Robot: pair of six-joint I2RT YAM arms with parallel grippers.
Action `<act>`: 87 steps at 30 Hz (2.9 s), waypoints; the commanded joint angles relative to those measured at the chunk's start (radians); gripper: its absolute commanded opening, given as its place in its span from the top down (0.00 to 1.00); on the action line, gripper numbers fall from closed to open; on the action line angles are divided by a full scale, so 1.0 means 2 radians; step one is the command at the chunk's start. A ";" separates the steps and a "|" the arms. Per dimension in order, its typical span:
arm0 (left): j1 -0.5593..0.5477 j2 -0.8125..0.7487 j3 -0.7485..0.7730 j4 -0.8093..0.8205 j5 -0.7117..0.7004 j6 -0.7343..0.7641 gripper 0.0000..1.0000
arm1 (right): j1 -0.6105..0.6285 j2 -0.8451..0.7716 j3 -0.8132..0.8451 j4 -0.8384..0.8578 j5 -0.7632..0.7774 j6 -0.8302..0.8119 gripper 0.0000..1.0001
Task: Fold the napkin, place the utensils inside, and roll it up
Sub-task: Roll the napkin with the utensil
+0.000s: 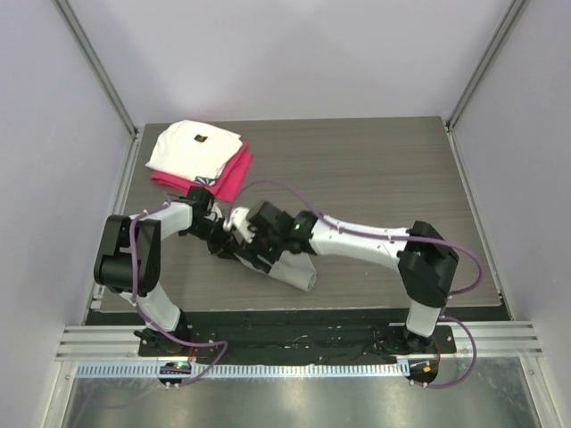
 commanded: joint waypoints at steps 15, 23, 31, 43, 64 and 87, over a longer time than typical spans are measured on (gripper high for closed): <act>0.002 0.020 0.027 -0.051 0.003 0.014 0.97 | 0.112 0.035 -0.053 0.102 0.192 -0.058 0.43; 0.003 0.020 0.028 -0.057 0.003 0.021 0.97 | 0.112 0.053 -0.059 0.095 0.164 -0.052 0.45; 0.005 0.001 0.034 -0.057 -0.001 0.025 0.63 | 0.044 0.083 -0.033 0.049 -0.043 0.020 0.56; 0.036 -0.059 0.022 -0.040 -0.017 0.041 0.25 | -0.071 0.165 -0.014 0.023 -0.353 0.044 0.67; 0.035 -0.021 -0.038 0.114 0.043 0.000 0.58 | -0.134 0.266 0.010 0.017 -0.423 0.064 0.66; 0.015 0.015 -0.029 0.094 0.036 -0.012 1.00 | -0.131 0.066 0.000 0.024 -0.195 0.050 0.29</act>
